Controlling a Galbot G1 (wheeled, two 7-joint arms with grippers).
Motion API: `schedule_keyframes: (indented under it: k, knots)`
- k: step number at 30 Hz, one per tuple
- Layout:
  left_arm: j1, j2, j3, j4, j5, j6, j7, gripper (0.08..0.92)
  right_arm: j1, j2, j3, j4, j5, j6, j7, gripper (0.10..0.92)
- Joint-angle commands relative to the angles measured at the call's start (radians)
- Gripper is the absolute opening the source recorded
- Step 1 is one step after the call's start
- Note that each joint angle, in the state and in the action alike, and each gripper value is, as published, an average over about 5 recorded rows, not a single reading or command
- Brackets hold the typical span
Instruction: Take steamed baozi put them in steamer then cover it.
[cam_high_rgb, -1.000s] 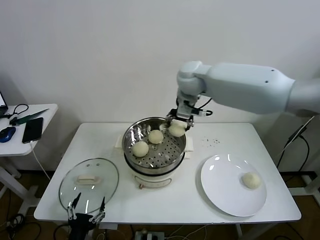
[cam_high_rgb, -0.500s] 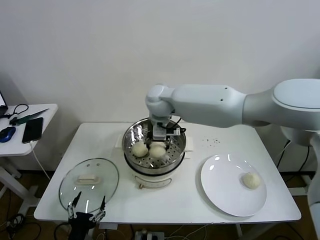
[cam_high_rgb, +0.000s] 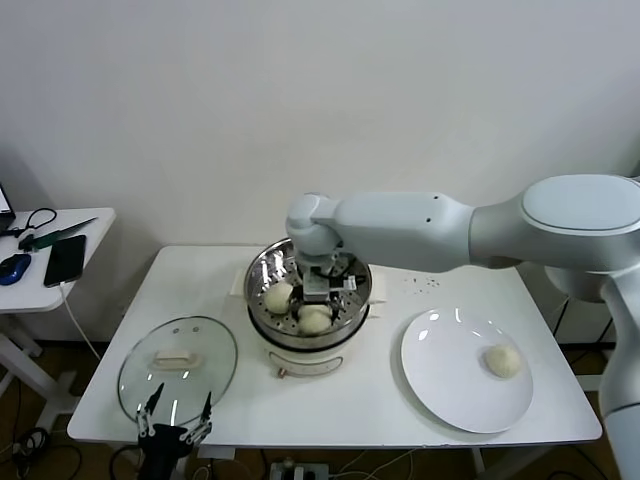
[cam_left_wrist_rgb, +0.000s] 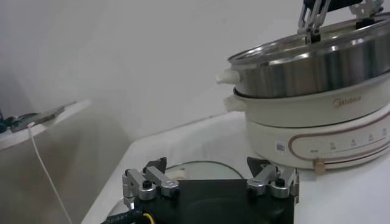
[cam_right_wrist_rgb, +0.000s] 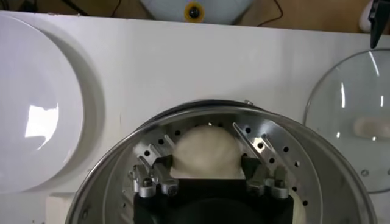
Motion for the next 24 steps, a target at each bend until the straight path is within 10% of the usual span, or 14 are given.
schedule_keyframes:
  k: [1,15,24]
  knots:
    - [0.001,-0.002,0.000,0.004,0.000,-0.002,-0.001,0.823,-0.013,0.009,-0.002,-0.003,-0.006,0.007,0.002,0.767]
    - [0.002,-0.002,0.004,-0.005,0.004,-0.002,-0.001,0.823,0.146,-0.146,0.015,-0.001,0.040,-0.017,0.106,0.823]
    - [0.006,0.000,0.015,-0.026,-0.002,0.002,0.001,0.823,0.307,-0.533,-0.107,0.180,0.352,-0.560,0.202,0.823]
